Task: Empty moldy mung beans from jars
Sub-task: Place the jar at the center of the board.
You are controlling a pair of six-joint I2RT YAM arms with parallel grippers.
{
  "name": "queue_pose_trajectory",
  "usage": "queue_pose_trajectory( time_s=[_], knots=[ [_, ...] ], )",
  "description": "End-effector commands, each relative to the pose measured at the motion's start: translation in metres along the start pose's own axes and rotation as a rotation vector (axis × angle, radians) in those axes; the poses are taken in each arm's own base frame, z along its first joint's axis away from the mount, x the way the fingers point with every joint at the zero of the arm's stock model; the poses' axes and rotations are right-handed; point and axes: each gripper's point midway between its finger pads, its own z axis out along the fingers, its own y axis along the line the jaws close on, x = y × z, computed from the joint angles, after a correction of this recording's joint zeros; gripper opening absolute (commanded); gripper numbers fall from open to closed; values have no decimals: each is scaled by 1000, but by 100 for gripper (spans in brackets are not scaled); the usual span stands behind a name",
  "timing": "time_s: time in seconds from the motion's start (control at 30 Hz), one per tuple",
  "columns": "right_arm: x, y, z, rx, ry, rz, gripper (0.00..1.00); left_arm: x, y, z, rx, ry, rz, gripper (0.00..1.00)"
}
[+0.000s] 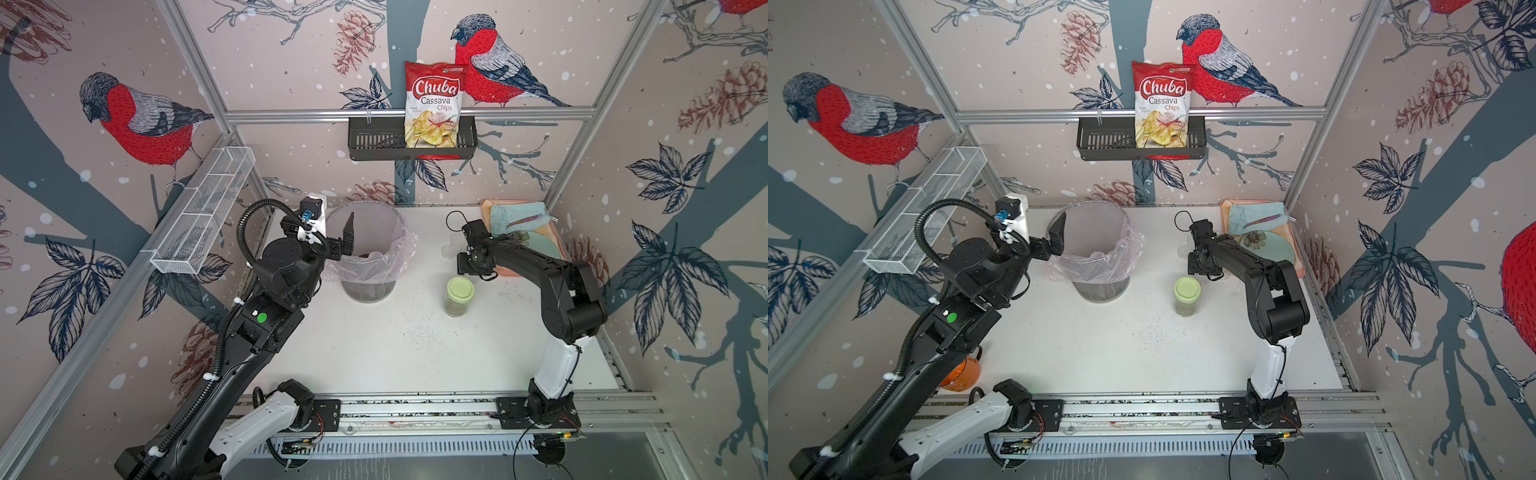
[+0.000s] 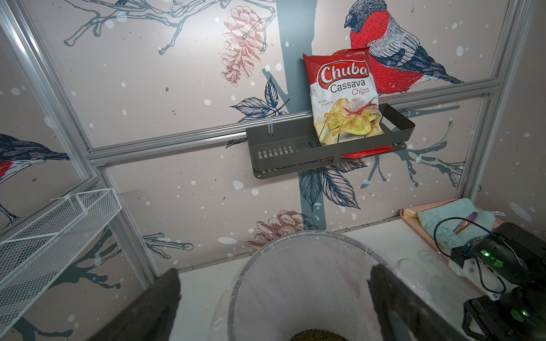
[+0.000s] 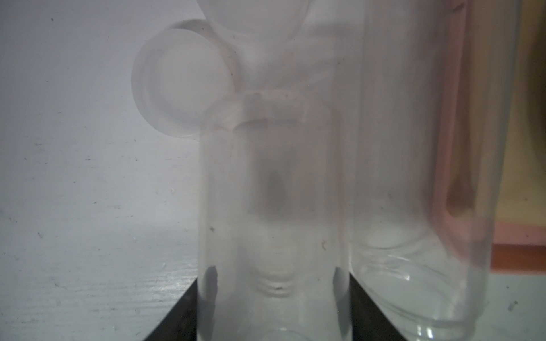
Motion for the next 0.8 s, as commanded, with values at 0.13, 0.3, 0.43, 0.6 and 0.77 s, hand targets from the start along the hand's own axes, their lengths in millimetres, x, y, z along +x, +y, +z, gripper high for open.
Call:
queue_pose_trajectory(
  time_s=[0.13,0.3,0.43,0.6,0.77],
  knots=[
    [-3,4,5,-4,13,-5,72,-12,3,-5,-8,-47,-10,97],
    [-6,4,1,5,6,-13,77,-13,7,-8,-22,-52,-7,97],
    [-11,4,-10,3,-18,-13,79,-15,8,-9,-25,-56,-5,97],
    [-20,4,-25,10,-49,-14,79,-13,6,-9,-15,-54,-8,97],
    [-33,8,-47,3,-96,-14,79,-15,7,-7,-21,-44,-18,97]
  ],
)
